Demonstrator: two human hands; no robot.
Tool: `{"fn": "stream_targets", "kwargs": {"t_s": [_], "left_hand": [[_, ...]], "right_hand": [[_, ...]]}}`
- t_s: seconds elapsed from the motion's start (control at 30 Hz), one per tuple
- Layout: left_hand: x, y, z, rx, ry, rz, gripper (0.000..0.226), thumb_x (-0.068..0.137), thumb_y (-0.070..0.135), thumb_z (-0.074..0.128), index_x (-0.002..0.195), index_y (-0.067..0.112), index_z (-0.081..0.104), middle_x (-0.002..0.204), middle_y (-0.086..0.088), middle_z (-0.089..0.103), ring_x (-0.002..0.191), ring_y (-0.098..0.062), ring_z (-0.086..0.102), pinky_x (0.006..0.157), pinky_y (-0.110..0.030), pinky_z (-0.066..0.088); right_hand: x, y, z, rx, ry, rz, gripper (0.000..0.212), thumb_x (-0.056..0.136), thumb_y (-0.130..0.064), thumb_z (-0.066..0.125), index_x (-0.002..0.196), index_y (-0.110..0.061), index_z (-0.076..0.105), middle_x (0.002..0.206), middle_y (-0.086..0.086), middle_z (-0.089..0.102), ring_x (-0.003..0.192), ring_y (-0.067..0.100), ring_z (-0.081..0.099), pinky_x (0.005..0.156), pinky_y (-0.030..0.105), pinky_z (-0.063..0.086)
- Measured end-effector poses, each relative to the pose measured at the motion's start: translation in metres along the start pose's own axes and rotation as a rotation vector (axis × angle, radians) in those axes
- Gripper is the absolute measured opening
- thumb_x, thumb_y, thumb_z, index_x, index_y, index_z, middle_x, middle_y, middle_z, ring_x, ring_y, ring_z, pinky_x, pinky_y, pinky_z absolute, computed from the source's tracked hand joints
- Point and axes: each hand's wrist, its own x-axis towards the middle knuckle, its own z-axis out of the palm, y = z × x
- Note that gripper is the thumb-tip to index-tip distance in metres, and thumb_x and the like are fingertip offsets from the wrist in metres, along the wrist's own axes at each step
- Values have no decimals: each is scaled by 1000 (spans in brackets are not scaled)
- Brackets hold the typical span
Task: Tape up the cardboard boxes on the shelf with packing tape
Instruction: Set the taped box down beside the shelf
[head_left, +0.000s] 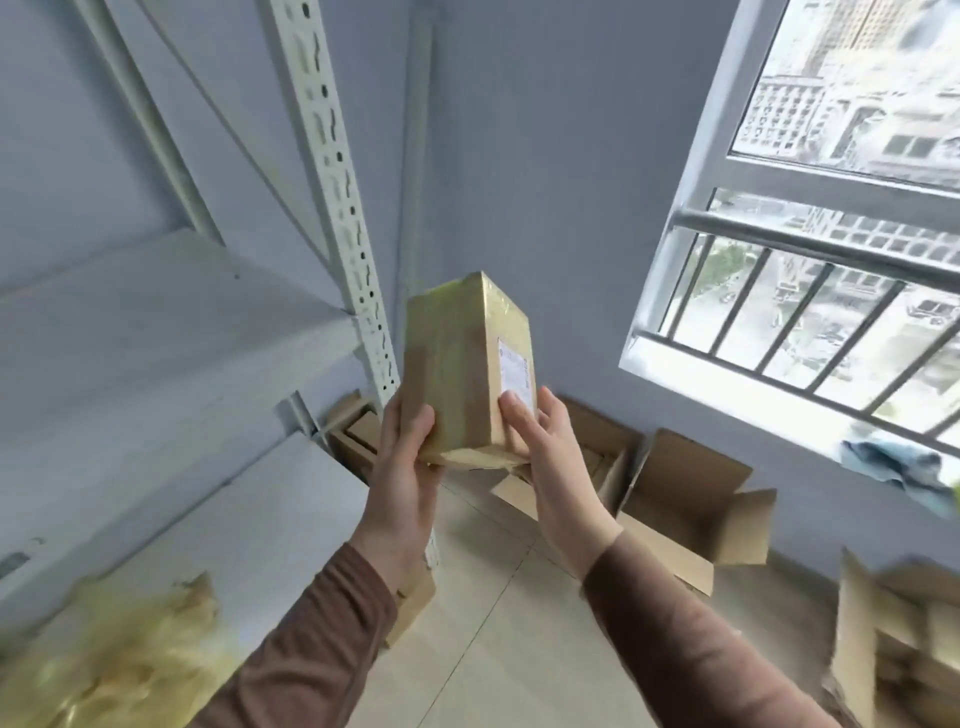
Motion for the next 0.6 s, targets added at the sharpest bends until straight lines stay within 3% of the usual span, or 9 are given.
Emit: {"fn": "stream_targets", "kwargs": {"t_s": [0.07, 0.13, 0.3, 0.4, 0.47, 0.53, 0.6], "left_hand": [[13, -27, 15, 29, 29, -51, 48, 99, 29, 61, 146, 27, 50, 143, -10, 61, 127, -25, 60, 88, -35, 54], [28, -56, 26, 90, 58, -95, 42, 101, 26, 60, 141, 30, 51, 138, -5, 65, 119, -21, 63, 77, -27, 56], [74, -118, 30, 317, 96, -126, 26, 101, 22, 63, 125, 33, 60, 128, 6, 68, 121, -19, 65, 92, -36, 54], [111, -154, 32, 421, 100, -158, 18, 105, 22, 57, 119, 32, 63, 123, 5, 69, 119, -20, 65, 96, -33, 53], [136, -174, 35, 468, 94, -223, 15, 105, 38, 56, 119, 36, 61, 129, 1, 65, 117, -14, 63, 93, -27, 49], [163, -192, 37, 522, 84, -306, 37, 92, 67, 55, 116, 40, 60, 129, 4, 62, 117, -8, 60, 90, -24, 45], [197, -212, 36, 559, 47, -384, 61, 76, 83, 56, 120, 42, 58, 124, 15, 61, 112, 3, 60, 85, -19, 42]], "right_hand": [[9, 10, -32, 23, 21, 22, 74, 85, -52, 77, 146, -23, 48, 135, -2, 68, 122, 21, 66, 111, 54, 47], [20, 22, -64, 63, 74, 49, 62, 90, -38, 76, 144, -21, 50, 133, -2, 69, 122, 21, 66, 112, 52, 47], [62, 56, -115, 74, 202, 126, 61, 93, -20, 74, 147, -16, 45, 134, 1, 67, 124, 19, 65, 113, 49, 46], [100, 77, -137, 67, 261, 195, 58, 95, -16, 71, 147, -16, 45, 134, 1, 68, 123, 18, 65, 113, 47, 46], [129, 93, -151, 53, 286, 224, 55, 96, -12, 68, 146, -18, 47, 133, 0, 68, 122, 18, 65, 113, 47, 46], [157, 107, -162, 42, 293, 253, 53, 97, -10, 64, 146, -21, 48, 134, -2, 68, 123, 17, 64, 113, 47, 46], [192, 122, -173, 34, 297, 296, 55, 99, -8, 60, 150, -23, 45, 135, -1, 67, 124, 18, 64, 113, 48, 45]]}}
